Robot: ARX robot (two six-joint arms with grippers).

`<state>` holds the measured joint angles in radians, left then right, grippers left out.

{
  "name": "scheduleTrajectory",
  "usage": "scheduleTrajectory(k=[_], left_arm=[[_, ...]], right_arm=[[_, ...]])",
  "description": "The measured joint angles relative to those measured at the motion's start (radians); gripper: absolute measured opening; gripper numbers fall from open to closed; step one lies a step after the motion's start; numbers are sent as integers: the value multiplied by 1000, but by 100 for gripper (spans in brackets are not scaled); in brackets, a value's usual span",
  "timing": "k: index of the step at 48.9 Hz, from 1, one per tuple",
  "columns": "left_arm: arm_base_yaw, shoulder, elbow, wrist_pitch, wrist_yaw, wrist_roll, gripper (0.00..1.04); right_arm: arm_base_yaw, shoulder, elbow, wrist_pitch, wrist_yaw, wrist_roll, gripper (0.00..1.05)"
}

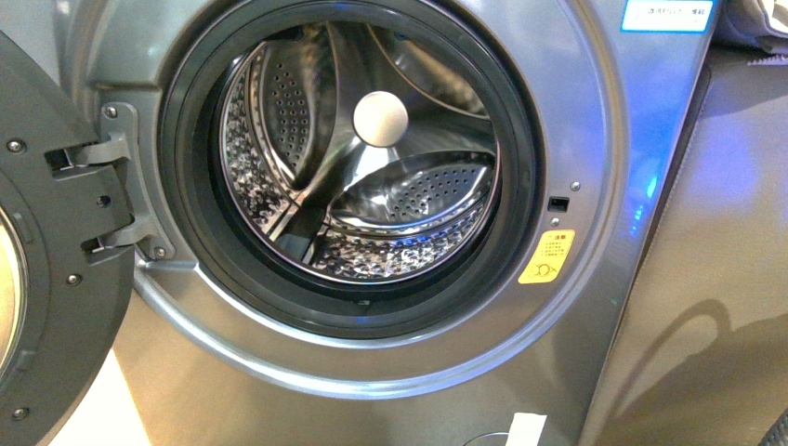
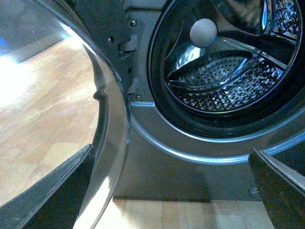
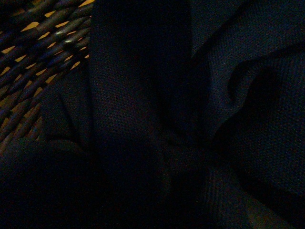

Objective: Put clothes into washing machine

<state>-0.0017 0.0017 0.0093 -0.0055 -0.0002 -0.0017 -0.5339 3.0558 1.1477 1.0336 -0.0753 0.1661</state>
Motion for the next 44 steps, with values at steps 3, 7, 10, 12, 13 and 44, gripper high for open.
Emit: scheduleTrajectory(k=[3,7,10,12,13,44], left_arm=[[0,0,0,0,0,0,98],[0,0,0,0,0,0,98],[0,0,0,0,0,0,98],[0,0,0,0,0,0,98],[0,0,0,0,0,0,98],[0,0,0,0,0,0,98]], right_arm=[[0,-22,-41,29,-12,9,26],[2,-72,-132,85,-29,19,16],[4,-105,-184,116,-39,24,14],[6,-145,-235,147,-51,27,13],[6,-154,-245,154,-53,27,13],[22,-414,-510,361,-88,29,12]])
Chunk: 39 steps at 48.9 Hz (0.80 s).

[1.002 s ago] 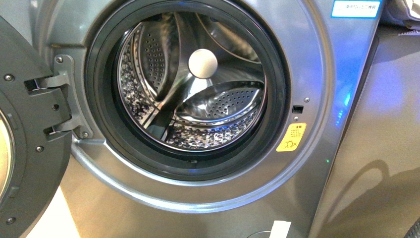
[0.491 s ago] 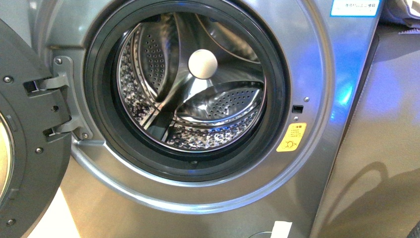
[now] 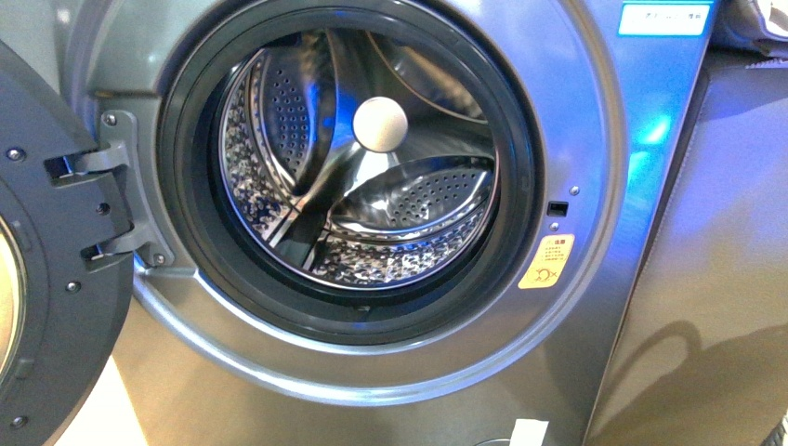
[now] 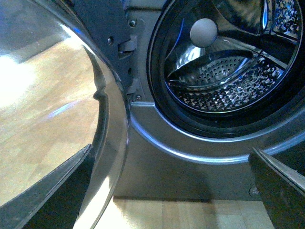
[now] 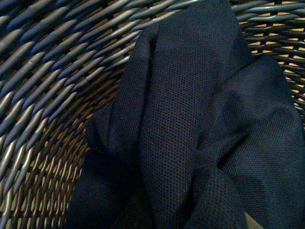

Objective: Put clothes into washing machine

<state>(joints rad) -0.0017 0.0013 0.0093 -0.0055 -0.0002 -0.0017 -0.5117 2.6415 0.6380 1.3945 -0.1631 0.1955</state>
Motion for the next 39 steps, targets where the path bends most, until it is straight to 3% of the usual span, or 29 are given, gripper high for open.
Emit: scheduleTrajectory(k=[13,18,22,28,39], left_arm=[[0,0,0,0,-2,0,98],[0,1,0,0,3,0,98],[0,-1,0,0,-3,0,98],[0,-1,0,0,0,0,98],[0,-1,0,0,0,0,98]], right_arm=[[0,-56,-51,-21,-26,13,12],[-6,-413,-261,-203,-195,108,12],[-2,-743,-293,-314,-231,163,12],[15,-1012,-261,-349,-235,178,12],[56,-1182,-278,-435,-191,148,12]])
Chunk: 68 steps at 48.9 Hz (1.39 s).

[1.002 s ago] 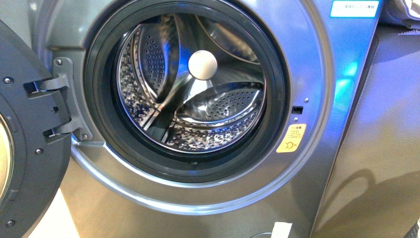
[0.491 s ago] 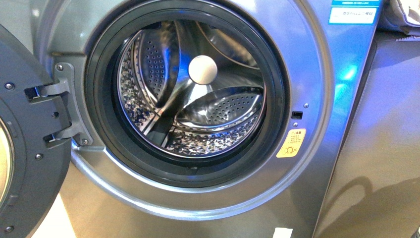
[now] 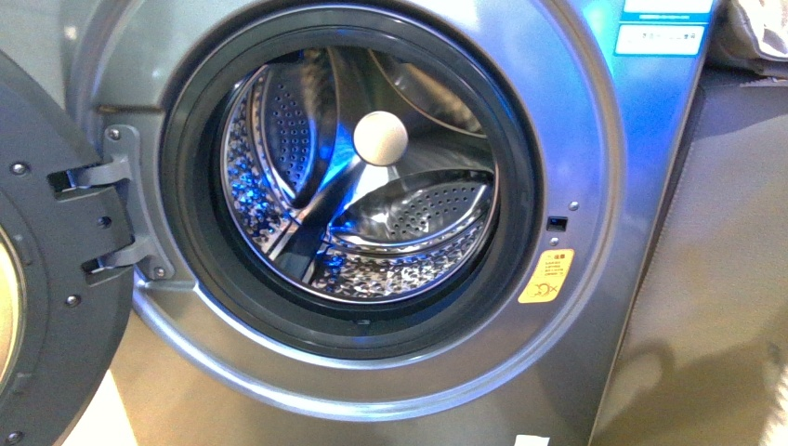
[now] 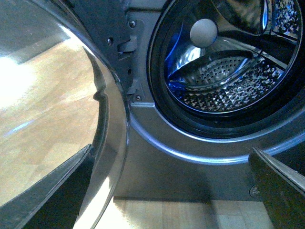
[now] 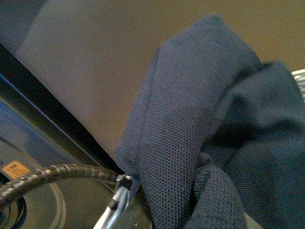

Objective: Put clothes into washing machine

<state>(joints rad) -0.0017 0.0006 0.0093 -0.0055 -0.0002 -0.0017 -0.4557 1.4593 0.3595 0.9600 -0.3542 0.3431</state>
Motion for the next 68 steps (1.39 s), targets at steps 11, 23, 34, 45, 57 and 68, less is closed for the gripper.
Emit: scheduleTrajectory(k=[11,23,34,45,57,68], left_arm=[[0,0,0,0,0,0,98],[0,0,0,0,0,0,98],[0,0,0,0,0,0,98],[0,0,0,0,0,0,98],[0,0,0,0,0,0,98],[0,0,0,0,0,0,98]], right_arm=[[83,-271,39,-146,43,-46,12],[248,-519,241,-359,151,-142,12],[456,-558,439,-473,259,-268,12],[788,-510,699,-536,392,-452,12],[1023,-372,879,-621,420,-517,12],[1066,-237,1022,-757,353,-449,12]])
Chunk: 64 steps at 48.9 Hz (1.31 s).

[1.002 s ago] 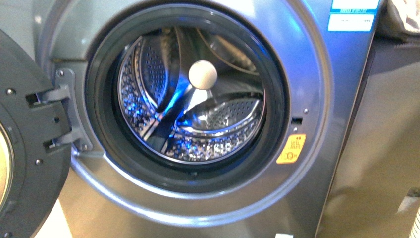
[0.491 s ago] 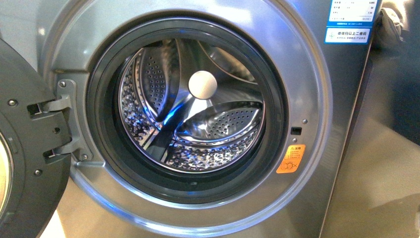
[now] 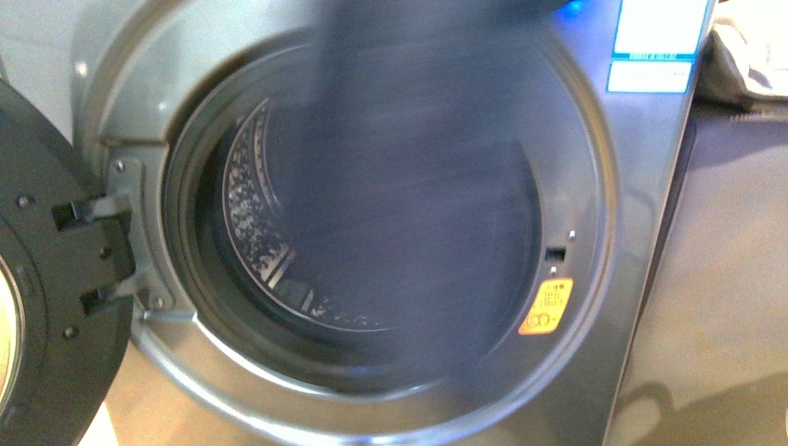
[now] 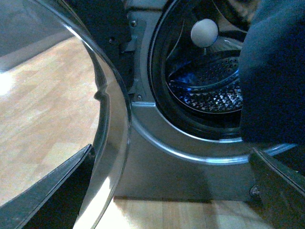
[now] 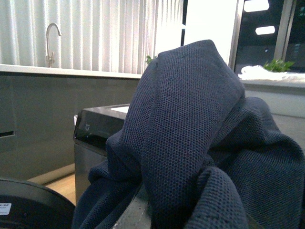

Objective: Put clothes into washing machine

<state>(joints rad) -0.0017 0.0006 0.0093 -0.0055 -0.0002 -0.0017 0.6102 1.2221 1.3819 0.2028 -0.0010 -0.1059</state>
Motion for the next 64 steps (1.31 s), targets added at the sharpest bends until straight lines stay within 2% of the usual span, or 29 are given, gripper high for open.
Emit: scheduleTrajectory(k=[10,18,39,41,44,46,53,64], left_arm=[[0,0,0,0,0,0,98],[0,0,0,0,0,0,98],[1,0,0,-1,6,-3,98],[27,14,3,-6,71,-35,98],[130,122,26,52,311,-133,98],[193,206,51,128,405,-173,98],[293,435,168,357,556,-225,98],[316,714,376,592,635,-268,98]], right_arm=[[-7,57,82,-113,-77,80,12],[-20,51,98,-198,-213,182,12],[-22,47,98,-198,-218,215,12],[-22,48,98,-198,-219,215,12],[-23,48,98,-198,-218,215,12],[-23,47,98,-198,-220,215,12],[-23,47,98,-198,-219,216,12],[-23,47,98,-198,-219,216,12]])
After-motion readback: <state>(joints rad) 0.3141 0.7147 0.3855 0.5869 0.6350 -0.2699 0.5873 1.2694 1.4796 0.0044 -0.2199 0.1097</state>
